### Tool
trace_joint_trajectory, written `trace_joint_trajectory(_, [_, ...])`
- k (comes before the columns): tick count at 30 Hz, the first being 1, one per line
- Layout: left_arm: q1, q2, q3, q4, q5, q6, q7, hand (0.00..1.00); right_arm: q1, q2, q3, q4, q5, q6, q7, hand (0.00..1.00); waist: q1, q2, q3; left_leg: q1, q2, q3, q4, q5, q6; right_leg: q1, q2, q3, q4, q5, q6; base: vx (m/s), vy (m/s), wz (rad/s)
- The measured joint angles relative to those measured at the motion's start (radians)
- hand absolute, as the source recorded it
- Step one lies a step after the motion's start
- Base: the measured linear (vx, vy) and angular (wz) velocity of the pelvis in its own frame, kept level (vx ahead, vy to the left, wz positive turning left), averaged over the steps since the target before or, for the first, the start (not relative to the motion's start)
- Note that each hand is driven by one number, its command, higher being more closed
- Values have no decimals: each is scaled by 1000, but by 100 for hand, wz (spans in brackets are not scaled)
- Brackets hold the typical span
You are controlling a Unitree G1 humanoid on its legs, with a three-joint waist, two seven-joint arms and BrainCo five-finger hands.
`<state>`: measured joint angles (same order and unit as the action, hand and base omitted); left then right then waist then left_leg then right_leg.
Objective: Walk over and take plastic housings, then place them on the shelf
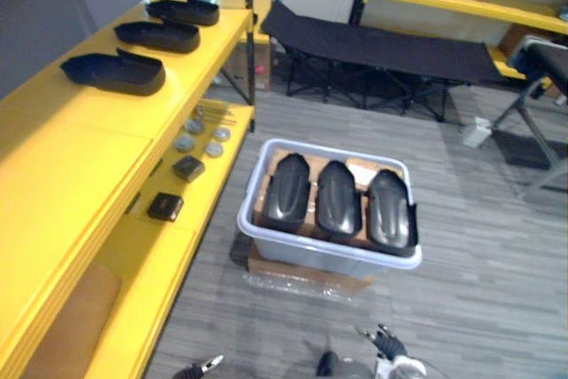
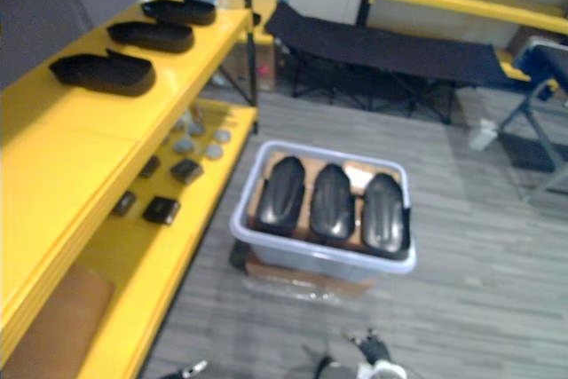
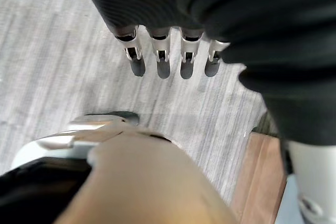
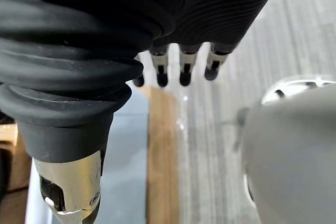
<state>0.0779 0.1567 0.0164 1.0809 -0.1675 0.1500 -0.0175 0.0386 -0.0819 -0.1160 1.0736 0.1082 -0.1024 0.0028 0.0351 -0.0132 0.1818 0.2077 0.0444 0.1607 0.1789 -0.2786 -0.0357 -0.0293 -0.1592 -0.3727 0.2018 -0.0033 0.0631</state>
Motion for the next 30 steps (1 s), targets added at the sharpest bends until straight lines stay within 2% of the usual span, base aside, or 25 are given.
trace_joint_trajectory(2, [0, -4, -1, 1, 13, -5, -5, 0, -1, -2, -1, -2, -17, -2, 32, 0, -9, 14, 3, 2, 6, -20, 3, -5, -8, 26, 10, -9, -34, 6, 9, 69, 12, 8])
trace_joint_trajectory(5, [0, -5, -3, 0, 12, -11, -6, 0, 5, -15, 42, -3, -77, -10, 100, 0, -9, 4, -8, 2, 9, -44, 11, -5, -9, 95, 33, -38, -150, 47, 23, 66, 21, 24])
trace_joint_trajectory(6, [-2, -1, -3, -1, 12, -16, -3, 0, 4, -21, 88, -7, -95, -15, 152, 0, 2, -5, -14, -2, 8, -42, 15, -6, -9, 118, 42, -38, -209, 75, 26, 45, 27, 7])
trace_joint_trajectory(7, [-3, 0, -6, -1, 12, -17, -2, 0, 4, -23, 110, -10, -107, -22, 168, 0, 7, -8, -16, -9, 6, -42, 18, -6, -9, 120, 43, -38, -223, 81, 29, 30, 30, 2])
trace_joint_trajectory(8, [-7, 6, -24, -1, 13, -17, 1, 0, 3, -22, 140, -17, -129, -37, 191, 0, 7, -12, -19, -24, 3, -42, 32, -6, -9, 119, 42, -39, -237, 87, 30, 14, 21, 7])
trace_joint_trajectory(9, [-14, 11, -42, -1, 14, -18, 2, 0, 4, -24, 192, -49, -173, -79, 224, 0, 7, -12, -19, -39, -3, -43, 42, -6, -9, 117, 40, -42, -249, 91, 34, 16, 22, 9])
trace_joint_trajectory(10, [-17, 10, -42, -1, 15, -19, 2, 0, 6, -25, 202, -59, -183, -91, 229, 0, 7, -10, -18, -39, -4, -43, 41, -6, -9, 118, 39, -43, -250, 91, 34, 20, 29, 8])
trace_joint_trajectory(12, [-20, 16, -79, -2, 20, -19, 2, 0, 37, -35, 316, -186, -242, -164, 260, 0, 4, -4, -18, -55, -8, -47, 42, -5, -9, 118, 32, -66, -262, 94, 37, 45, 20, 18])
trace_joint_trajectory(15, [-37, 23, -113, -11, 34, -16, 1, 0, 46, -64, 454, -354, -247, -227, 256, 0, 5, -4, -18, -80, -21, -68, 72, -4, -10, 121, 18, -95, -267, 95, 38, 64, 25, 29])
trace_joint_trajectory(16, [-37, 24, -115, -18, 43, -16, 1, 0, 44, -70, 474, -396, -231, -232, 249, 0, 10, -7, -19, -93, -30, -66, 105, -4, -11, 122, 7, -97, -266, 97, 37, 5, 109, 23])
trace_joint_trajectory(17, [-39, 38, -115, -25, 65, -18, 2, 0, 24, -66, 492, -481, -184, -233, 206, 0, 18, -48, 2, -177, -55, -61, 236, -12, -14, 130, -49, -98, -262, 102, 40, -9, 132, 19])
trace_joint_trajectory(18, [-38, 48, -116, -35, 71, -23, 4, 0, 6, -59, 488, -517, -153, -233, 175, 0, 19, -60, 7, -204, -63, -41, 241, -45, 24, 134, -77, -95, -258, 105, 46, -70, 29, 34])
trace_joint_trajectory(19, [-33, 44, -120, -51, 81, -33, 10, 0, -20, -55, 452, -595, -103, -232, 114, 0, 9, -43, -10, -183, -35, -9, -26, 40, 8, 124, -80, -95, -245, 106, 46, -83, -4, 14])
trace_joint_trajectory(20, [-7, 35, -122, -67, 92, -42, 25, 0, -51, -38, 409, -663, -64, -223, 34, 0, 24, -35, -12, -176, -19, 32, -54, 136, -3, 121, -81, -63, -249, 114, 35, -89, -24, -6])
trace_joint_trajectory(21, [7, 36, -122, -74, 92, -48, 35, 0, -64, -25, 386, -713, -49, -220, -13, 0, 28, -34, -15, -173, -19, 45, -56, 137, -4, 115, -78, -40, -243, 117, 32, -18, 106, -30])
trace_joint_trajectory(23, [38, 47, -115, -74, 91, -56, 48, 0, -95, 10, 208, -879, -4, -215, -165, 0, 28, -59, -29, -171, -22, 66, -65, 137, -4, 95, -73, -1, -231, 130, 36, 58, 123, -23])
trace_joint_trajectory(24, [45, 52, -113, -75, 89, -60, 48, 0, -105, 9, 150, -892, 2, -214, -202, 0, 28, -66, -34, -169, -21, 69, -65, 137, -4, 93, -71, 5, -232, 134, 32, 69, 58, -17])
trace_joint_trajectory(25, [52, 54, -106, -75, 91, -64, 48, 0, -123, -1, 21, -907, 29, -211, -265, 0, 26, -72, -37, -156, -19, 69, -66, 136, -3, 103, -69, 22, -231, 137, 32, 64, 7, -11])
trace_joint_trajectory(27, [67, 56, -101, -77, 100, -75, 45, 0, -142, -44, -123, -906, 66, -188, -349, 0, 14, -75, -42, -130, -14, 73, -66, 135, -4, 124, -64, 26, -230, 137, 32, 50, -26, -13])
trace_joint_trajectory(30, [82, 43, -93, -78, 130, -83, 40, 0, -143, -154, -257, -902, 103, -156, -436, 0, -4, -55, -46, -102, 1, 99, -71, 133, -7, 132, -51, 35, -229, 137, 32, 14, -54, -31])
